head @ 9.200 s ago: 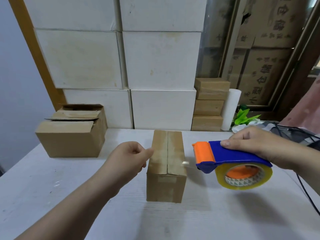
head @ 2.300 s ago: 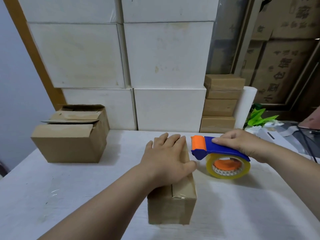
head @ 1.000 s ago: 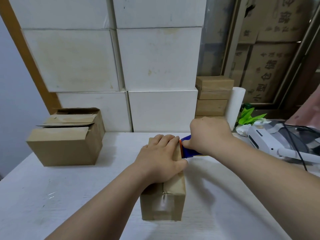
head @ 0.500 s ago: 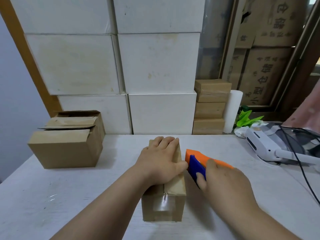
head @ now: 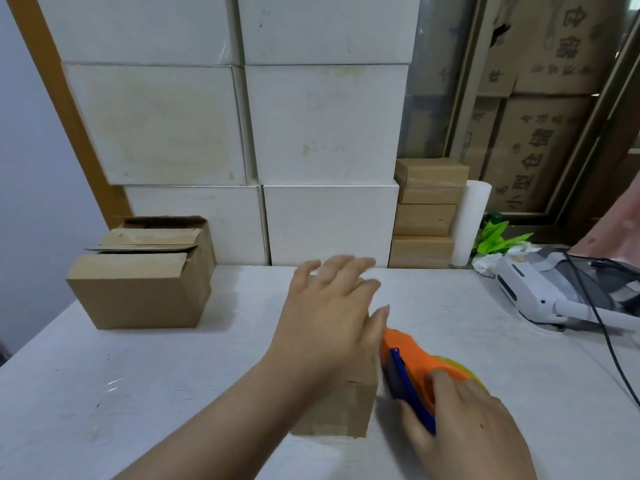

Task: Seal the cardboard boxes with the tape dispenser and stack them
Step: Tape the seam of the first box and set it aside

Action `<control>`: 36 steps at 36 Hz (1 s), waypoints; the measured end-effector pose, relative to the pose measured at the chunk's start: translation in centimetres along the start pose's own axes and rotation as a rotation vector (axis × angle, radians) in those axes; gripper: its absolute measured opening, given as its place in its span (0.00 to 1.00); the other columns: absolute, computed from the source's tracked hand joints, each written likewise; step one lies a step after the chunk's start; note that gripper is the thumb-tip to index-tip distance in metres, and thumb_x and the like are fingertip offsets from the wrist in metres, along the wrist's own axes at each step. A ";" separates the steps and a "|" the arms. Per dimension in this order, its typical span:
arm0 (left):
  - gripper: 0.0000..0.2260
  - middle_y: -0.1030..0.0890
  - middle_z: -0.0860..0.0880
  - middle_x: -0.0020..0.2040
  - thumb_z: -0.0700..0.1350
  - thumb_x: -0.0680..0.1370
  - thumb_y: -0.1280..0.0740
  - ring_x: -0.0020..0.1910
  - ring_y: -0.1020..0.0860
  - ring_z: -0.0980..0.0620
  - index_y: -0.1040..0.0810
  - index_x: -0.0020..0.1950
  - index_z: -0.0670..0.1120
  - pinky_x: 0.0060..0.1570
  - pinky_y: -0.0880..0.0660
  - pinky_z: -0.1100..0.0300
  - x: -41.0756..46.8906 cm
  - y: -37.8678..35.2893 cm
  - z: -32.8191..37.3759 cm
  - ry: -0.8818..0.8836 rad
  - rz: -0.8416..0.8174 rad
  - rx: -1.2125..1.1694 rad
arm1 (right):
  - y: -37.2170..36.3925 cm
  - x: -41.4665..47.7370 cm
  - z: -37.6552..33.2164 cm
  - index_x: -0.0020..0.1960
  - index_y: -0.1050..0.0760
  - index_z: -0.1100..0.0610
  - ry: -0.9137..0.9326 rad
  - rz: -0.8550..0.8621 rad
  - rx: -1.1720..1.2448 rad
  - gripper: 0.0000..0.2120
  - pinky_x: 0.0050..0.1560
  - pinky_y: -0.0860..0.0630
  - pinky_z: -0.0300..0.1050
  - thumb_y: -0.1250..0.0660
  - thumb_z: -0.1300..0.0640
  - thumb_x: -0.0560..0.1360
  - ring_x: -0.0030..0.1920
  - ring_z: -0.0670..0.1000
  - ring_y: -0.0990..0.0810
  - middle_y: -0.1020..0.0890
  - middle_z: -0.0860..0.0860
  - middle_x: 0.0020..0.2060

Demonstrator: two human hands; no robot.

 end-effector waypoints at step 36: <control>0.38 0.57 0.61 0.84 0.68 0.78 0.48 0.80 0.55 0.66 0.59 0.84 0.58 0.74 0.53 0.64 -7.0 -5.8 -8.1 0.872 0.265 -0.871 | -2.0 16.0 -8.5 0.46 0.24 0.59 -0.388 -0.469 1.249 0.13 0.48 0.33 0.51 0.38 0.48 0.79 0.45 0.53 0.28 0.24 0.52 0.44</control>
Point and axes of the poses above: each hand's wrist, its own x-axis towards the middle knuckle, its own y-axis out of the back of the hand, z = x × y, the point moved 4 cm from there along x, towards the middle knuckle
